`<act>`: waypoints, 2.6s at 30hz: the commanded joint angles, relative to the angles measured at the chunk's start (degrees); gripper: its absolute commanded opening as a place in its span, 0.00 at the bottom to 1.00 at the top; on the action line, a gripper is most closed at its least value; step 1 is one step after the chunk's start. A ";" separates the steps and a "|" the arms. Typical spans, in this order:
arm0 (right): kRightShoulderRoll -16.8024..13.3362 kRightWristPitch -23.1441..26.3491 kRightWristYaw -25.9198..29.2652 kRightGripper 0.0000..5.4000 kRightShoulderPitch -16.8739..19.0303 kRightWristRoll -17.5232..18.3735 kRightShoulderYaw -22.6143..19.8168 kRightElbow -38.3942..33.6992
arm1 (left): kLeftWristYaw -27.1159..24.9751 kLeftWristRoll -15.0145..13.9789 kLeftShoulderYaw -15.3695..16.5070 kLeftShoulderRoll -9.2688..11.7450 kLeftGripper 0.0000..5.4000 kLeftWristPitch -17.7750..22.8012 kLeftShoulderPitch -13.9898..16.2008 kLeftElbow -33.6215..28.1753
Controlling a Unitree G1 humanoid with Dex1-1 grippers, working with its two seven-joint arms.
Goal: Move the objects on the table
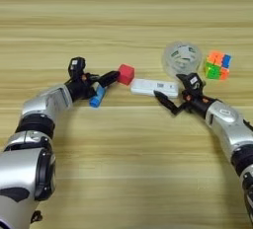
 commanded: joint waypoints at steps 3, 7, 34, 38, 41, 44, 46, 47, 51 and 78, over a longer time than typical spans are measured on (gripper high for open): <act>0.57 -0.81 1.36 1.00 -2.42 -0.65 -0.07 4.22 | 0.28 0.04 0.06 0.07 1.00 0.92 0.72 -0.40; 0.76 -0.89 2.06 1.00 -3.66 -0.78 -0.40 7.35 | 0.26 0.05 0.06 0.05 1.00 0.98 0.69 -0.44; -0.23 -1.40 6.73 0.92 -1.44 -2.64 0.51 7.18 | 0.72 -0.06 0.16 -0.38 1.00 1.45 1.25 -1.59; -0.43 -1.37 6.69 0.81 -0.54 -2.76 0.90 5.86 | 0.77 -0.06 0.20 -0.43 1.00 1.41 1.31 -1.67; -0.40 -1.26 6.20 0.71 -0.61 -2.63 0.87 5.90 | 0.76 -0.06 0.24 -0.42 1.00 1.39 1.35 -1.71; -0.35 -1.17 5.91 0.62 -0.74 -2.53 0.84 6.05 | 0.77 -0.05 0.32 -0.41 1.00 1.39 1.38 -1.79; -0.35 -1.19 5.92 0.57 -0.70 -2.51 0.86 5.96 | 0.79 -0.05 0.35 -0.42 1.00 1.45 1.41 -1.91; -0.35 -1.23 5.94 0.55 -0.68 -2.49 0.85 5.90 | 0.77 -0.06 0.34 -0.43 1.00 1.48 1.45 -2.02; -0.33 -1.43 5.89 0.54 -0.60 -2.41 0.79 5.76 | 0.63 -0.25 0.33 -0.43 1.00 1.84 1.80 -3.16; -0.26 0.33 4.54 0.54 2.80 -1.02 0.37 -5.04 | 1.03 -0.84 1.29 -0.69 1.00 1.43 1.97 -4.92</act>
